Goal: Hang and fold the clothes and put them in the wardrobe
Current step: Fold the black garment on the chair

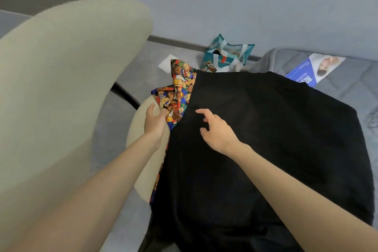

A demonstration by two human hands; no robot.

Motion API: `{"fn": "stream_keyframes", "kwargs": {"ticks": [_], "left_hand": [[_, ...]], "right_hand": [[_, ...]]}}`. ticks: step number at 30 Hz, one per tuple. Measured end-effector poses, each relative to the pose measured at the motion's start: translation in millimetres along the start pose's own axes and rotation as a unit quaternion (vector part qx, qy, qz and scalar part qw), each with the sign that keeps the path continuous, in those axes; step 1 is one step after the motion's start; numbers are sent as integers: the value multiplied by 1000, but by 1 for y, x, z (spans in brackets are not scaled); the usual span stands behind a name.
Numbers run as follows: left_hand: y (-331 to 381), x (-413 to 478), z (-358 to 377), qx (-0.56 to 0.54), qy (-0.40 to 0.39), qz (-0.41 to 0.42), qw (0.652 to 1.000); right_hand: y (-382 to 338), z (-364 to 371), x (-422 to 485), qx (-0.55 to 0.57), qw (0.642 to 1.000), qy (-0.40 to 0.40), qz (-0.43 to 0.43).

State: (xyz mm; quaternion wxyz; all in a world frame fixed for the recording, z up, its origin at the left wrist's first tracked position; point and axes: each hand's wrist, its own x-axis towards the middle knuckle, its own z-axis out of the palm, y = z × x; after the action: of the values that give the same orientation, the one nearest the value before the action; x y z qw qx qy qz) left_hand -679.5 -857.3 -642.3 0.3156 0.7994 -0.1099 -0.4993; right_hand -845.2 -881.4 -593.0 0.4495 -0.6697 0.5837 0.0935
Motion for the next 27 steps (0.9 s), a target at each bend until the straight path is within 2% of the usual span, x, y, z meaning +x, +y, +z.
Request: {"fn": "stream_keyframes", "kwargs": {"ticks": [3, 6, 8, 12, 14, 16, 18, 19, 20, 22, 23, 25, 27], "left_hand": [[-1, 29, 16, 28, 24, 28, 999], [3, 55, 28, -3, 102, 0, 995], [8, 69, 34, -21, 122, -22, 992], [20, 82, 37, -31, 89, -59, 994], [27, 74, 31, -86, 54, -48, 994], [30, 54, 27, -153, 21, 12, 988], [28, 27, 27, -127, 19, 161, 978], [24, 14, 28, -77, 24, 257, 963], [18, 2, 29, -6, 31, 354, 935], [5, -18, 30, 150, 23, 507, 849], [-2, -24, 31, 218, 1, 555, 802], [-22, -32, 37, 366, -65, 594, 714], [-43, -40, 47, 530, -139, 569, 614]], "right_hand": [[4, 12, 25, -50, 997, -57, 12], [10, 20, 37, -148, 988, -43, 7], [13, 19, 47, -168, 985, -35, 13], [17, 14, 65, -185, 981, -50, 24], [22, 13, 68, -171, 985, -37, 9], [27, 11, 69, -123, 992, -33, 9], [33, 7, 65, -1, 998, -35, 44], [37, 3, 60, 115, 989, -35, 85], [42, -3, 54, 251, 958, -36, 133], [56, -14, 36, 477, 857, -6, 193], [66, -21, 27, 536, 820, 33, 201], [86, -33, 11, 542, 804, 136, 205], [99, -43, -1, 514, 799, 230, 209]]}}
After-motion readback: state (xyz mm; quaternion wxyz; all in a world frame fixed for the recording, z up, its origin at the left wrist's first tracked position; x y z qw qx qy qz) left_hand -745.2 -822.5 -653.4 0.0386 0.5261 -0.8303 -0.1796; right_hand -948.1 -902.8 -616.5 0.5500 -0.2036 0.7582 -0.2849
